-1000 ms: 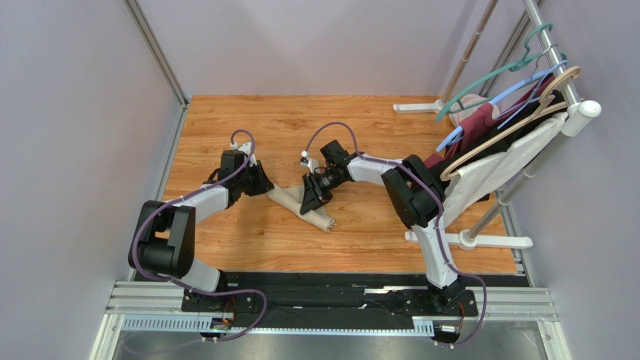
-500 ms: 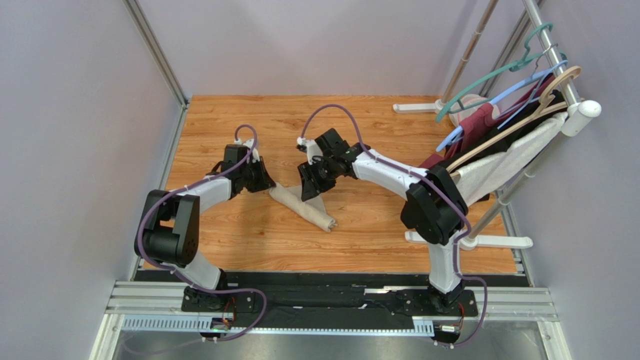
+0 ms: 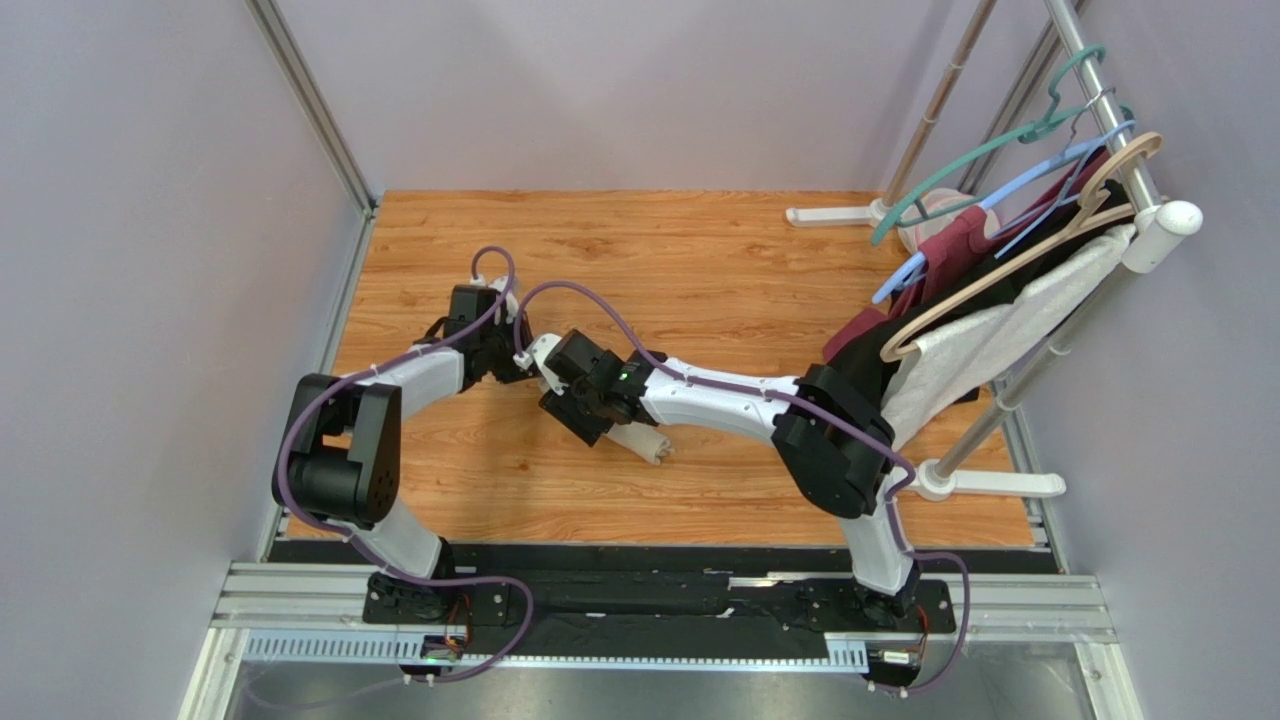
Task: Fold the napkin, place the utensils inside, and roll it up
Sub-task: Roll the napkin with the utensil
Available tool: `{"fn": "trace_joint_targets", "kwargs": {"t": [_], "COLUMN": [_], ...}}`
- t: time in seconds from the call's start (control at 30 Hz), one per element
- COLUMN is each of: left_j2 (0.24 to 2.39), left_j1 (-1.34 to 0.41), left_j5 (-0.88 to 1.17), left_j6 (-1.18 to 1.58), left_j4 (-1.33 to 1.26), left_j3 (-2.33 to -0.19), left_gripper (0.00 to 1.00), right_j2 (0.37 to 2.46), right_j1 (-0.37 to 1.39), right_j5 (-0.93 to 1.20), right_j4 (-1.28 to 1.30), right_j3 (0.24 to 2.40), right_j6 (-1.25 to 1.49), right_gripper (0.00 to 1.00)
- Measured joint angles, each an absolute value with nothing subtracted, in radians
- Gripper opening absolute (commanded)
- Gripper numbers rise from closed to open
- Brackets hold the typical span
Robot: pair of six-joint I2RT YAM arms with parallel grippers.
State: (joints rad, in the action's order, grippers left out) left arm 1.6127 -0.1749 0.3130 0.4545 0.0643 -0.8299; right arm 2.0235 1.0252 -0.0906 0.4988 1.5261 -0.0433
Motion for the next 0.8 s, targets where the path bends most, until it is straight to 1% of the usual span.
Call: {"fn": "trace_joint_targets", "kwargs": {"t": [0.37,0.53,0.67,0.73,0.77,0.8], "left_j2": [1.622,1.626,1.633,1.637,1.639,1.640], "left_j1": [-0.175,-0.175,-0.175,-0.175,-0.175,-0.175], "left_j5": [0.315,0.318,0.321,0.324,0.326,0.329], "left_j6": [0.454,0.454,0.450,0.448,0.447,0.445], "left_j4": [0.072,0.072,0.074,0.078,0.078,0.078], "left_j3": [-0.841,-0.846,-0.851,-0.858,-0.861,-0.862], "left_gripper": [0.00,0.00,0.00,0.00,0.00,0.00], "right_j2": [2.059,2.060,2.072,2.083,2.089,2.095], "right_j1": [1.028,1.034,1.037,1.037,1.037,1.037], "right_j5": [-0.210,-0.254,-0.288,-0.299,-0.302,-0.306], "right_j4": [0.473,0.424,0.400,0.390,0.386,0.381], "right_j3": [1.522,1.484,1.478,1.478,1.478,1.478], "right_j6": [-0.088,-0.121,-0.150,-0.164,-0.170,-0.175], "right_gripper": [0.52,0.52,0.51,0.47,0.44,0.32]}}
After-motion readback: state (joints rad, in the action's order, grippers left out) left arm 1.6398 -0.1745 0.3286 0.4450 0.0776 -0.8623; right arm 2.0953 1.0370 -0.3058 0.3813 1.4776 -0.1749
